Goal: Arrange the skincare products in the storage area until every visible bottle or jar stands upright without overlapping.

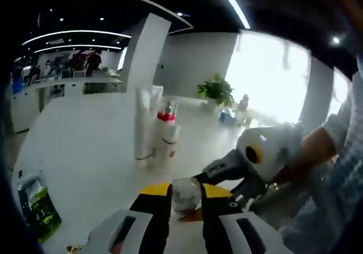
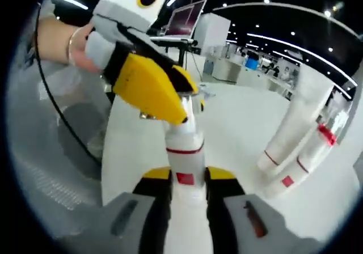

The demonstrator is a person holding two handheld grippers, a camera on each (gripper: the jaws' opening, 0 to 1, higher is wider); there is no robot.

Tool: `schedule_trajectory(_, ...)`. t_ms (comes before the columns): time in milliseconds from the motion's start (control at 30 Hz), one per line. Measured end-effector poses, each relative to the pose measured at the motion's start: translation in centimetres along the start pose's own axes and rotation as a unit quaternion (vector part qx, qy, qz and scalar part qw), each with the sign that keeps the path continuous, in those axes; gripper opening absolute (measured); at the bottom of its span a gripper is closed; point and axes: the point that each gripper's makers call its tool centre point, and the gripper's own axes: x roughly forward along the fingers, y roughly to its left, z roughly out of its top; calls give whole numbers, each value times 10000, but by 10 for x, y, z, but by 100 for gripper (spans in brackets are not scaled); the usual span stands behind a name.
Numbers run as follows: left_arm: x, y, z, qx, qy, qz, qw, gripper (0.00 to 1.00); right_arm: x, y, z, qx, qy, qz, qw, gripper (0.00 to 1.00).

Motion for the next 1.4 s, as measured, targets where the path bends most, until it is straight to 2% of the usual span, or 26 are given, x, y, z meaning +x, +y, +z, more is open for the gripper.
schedule_trajectory(133, 2, 3, -1, 137, 31, 76, 9999, 21, 1, 3, 1, 271, -65, 127, 9995, 22)
schedule_trajectory(167, 2, 3, -3, 131, 89, 41, 9999, 21, 1, 4, 0, 371, -71, 183, 9991, 22)
schedule_trajectory(300, 4, -6, -1, 327, 8, -111, 9994, 21, -1, 6, -3, 540, -176, 257, 9981, 21)
schedule_trajectory(400, 7, -11, -6, 292, 135, -227, 9992, 22, -2, 6, -5, 525, -145, 239, 9982, 21)
schedule_trajectory(500, 7, -8, -8, 376, 190, -166, 9990, 24, -1, 7, -4, 494, -136, 224, 9984, 21)
schedule_trajectory(600, 5, -4, -9, 295, 218, -123, 9993, 26, -1, 7, -4, 481, -124, 215, 9985, 21)
schedule_trajectory(800, 3, 4, -16, 179, 368, 44, 9992, 26, 0, 0, -5, 515, -96, 67, 9986, 22)
schedule_trajectory(833, 3, 8, -19, 120, 454, 124, 9988, 26, 1, -7, -5, 558, -64, -39, 9984, 22)
schedule_trajectory(967, 3, 13, -22, 95, 504, 253, 9984, 26, 1, -19, -8, 647, -11, -244, 9976, 22)
schedule_trajectory(1133, 2, 18, -27, 64, 612, 352, 9975, 26, 1, -24, -10, 719, 52, -355, 9968, 22)
schedule_trajectory(1167, 2, 19, -29, 55, 648, 379, 9972, 26, 1, -21, -15, 654, 223, -276, 9972, 23)
schedule_trajectory(1200, 3, 20, -32, 35, 704, 411, 9967, 25, 1, -13, -29, 667, 599, 4, 9960, 26)
schedule_trajectory(1267, 3, 22, -36, 17, 788, 460, 9958, 25, 0, -7, -39, 868, 822, 189, 9926, 37)
schedule_trajectory(1400, 5, 24, -43, 67, 943, 541, 9941, 24, -13, -5, -39, 795, 662, 275, 9943, 33)
